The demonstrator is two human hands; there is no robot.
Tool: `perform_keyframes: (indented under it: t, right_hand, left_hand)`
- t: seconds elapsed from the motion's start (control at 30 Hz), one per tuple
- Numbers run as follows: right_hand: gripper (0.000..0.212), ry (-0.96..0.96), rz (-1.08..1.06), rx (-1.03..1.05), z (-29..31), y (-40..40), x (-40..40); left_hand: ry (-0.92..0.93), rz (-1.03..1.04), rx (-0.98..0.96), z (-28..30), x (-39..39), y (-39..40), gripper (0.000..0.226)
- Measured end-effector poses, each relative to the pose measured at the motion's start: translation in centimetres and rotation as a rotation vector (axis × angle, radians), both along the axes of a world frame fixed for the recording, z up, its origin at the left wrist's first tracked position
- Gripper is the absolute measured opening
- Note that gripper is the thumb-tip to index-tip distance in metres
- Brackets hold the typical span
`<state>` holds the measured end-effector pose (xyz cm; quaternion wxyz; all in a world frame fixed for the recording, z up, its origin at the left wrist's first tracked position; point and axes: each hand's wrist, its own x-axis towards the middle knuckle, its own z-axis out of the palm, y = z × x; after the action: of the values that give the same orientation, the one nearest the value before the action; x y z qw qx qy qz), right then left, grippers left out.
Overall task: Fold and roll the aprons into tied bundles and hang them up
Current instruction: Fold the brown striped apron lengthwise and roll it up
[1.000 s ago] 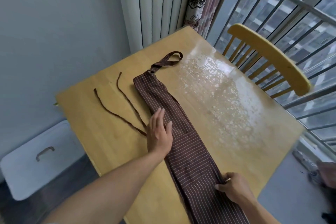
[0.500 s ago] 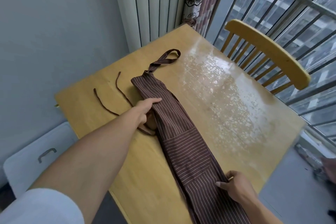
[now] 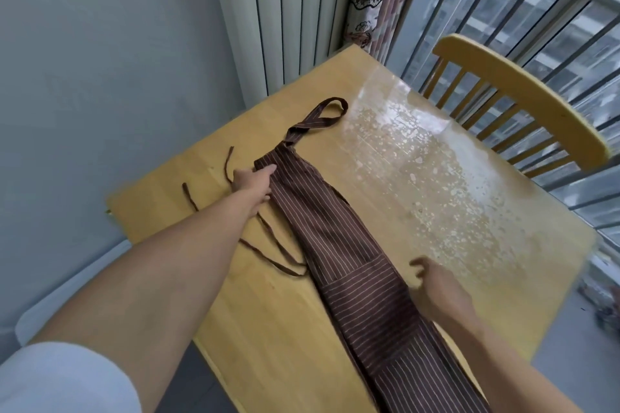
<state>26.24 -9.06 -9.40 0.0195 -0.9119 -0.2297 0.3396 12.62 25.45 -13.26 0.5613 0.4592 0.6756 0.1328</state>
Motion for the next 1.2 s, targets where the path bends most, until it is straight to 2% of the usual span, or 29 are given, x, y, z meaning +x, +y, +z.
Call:
perform_keyframes:
  t: [0.07, 0.13, 0.2, 0.27, 0.37, 0.43, 0.53, 0.6, 0.67, 0.73, 0.77, 0.8, 0.87, 0.97, 1.03, 1.07, 1.13, 1.2]
  right_hand:
    - [0.052, 0.078, -0.03, 0.222, 0.6, 5.6, 0.1]
    - [0.058, 0.141, -0.023, 0.344, 0.7, 11.1, 0.0]
    - [0.062, 0.195, -0.027, 0.396, 0.4, 15.5, 0.0]
    - [0.063, 0.263, -0.066, 0.38, -0.4, 18.8, 0.2]
    - [0.049, 0.279, -0.048, 0.312, -1.6, 21.2, 0.6]
    - [0.029, 0.24, -0.052, 0.344, -2.2, 21.6, 0.7]
    - [0.029, 0.222, -0.084, 0.372, -2.9, 21.4, 0.8]
    - [0.032, 0.223, -0.05, 0.347, -3.1, 21.4, 0.8]
    - [0.032, 0.224, -0.03, 0.339, -3.4, 21.6, 0.8]
    - [0.031, 0.222, -0.041, 0.345, -3.5, 21.9, 0.8]
    - [0.03, 0.216, -0.056, 0.347, -3.6, 22.0, 0.8]
    - [0.029, 0.202, -0.074, 0.34, -3.7, 21.9, 0.8]
    - [0.029, 0.155, -0.08, 0.313, -3.9, 21.7, 0.8]
    - [0.034, 0.113, -0.002, 0.264, -4.2, 21.7, 0.5]
    - [0.045, 0.093, 0.057, 0.25, -4.1, 22.0, 0.0]
    - [0.05, 0.075, 0.062, 0.273, -4.1, 21.9, -0.2]
    - [0.049, 0.015, 0.002, 0.356, -3.9, 21.5, -0.6]
    - [0.041, -0.061, -0.051, 0.385, -4.1, 20.9, -0.5]
  left_hand:
    - [-0.026, -0.006, -0.016, -0.3, -0.2, 0.5, 0.031]
    - [-0.007, -0.116, 0.046, -0.6, -0.2, 1.3, 0.042]
    - [0.088, -0.318, 0.153, -0.6, -0.6, 2.3, 0.054]
    - [0.167, -0.498, 0.208, -0.9, -1.0, 3.6, 0.046]
    - [0.361, -0.818, 0.355, -1.3, -1.8, 5.2, 0.018]
    - [0.374, -0.916, 0.453, -0.8, -2.1, 6.0, 0.019]
    - [0.09, -0.769, 0.437, 0.5, -2.1, 6.8, 0.039]
    - [0.005, -0.711, 0.383, 0.8, -2.1, 6.9, 0.048]
    - [0.053, -0.802, 0.285, 1.0, -2.5, 7.1, 0.05]
    - [0.119, -0.911, 0.111, 1.3, -3.2, 7.5, 0.074]
    - [0.161, -0.971, 0.08, 1.3, -3.5, 7.9, 0.075]
    - [0.196, -1.006, 0.096, 1.2, -3.8, 8.3, 0.063]
    - [0.228, -0.943, 0.173, 0.6, -4.1, 8.9, 0.033]
    - [0.325, -0.805, 0.236, -0.5, -3.9, 8.6, 0.025]
    - [0.4, -0.73, 0.265, -1.3, -3.5, 8.0, 0.018]
    - [0.419, -0.681, 0.269, -1.5, -3.2, 7.6, 0.019]
    - [0.481, -0.602, 0.335, -1.3, -2.7, 6.6, 0.038]
    - [0.544, -0.579, 0.578, -0.9, -2.6, 5.4, 0.052]
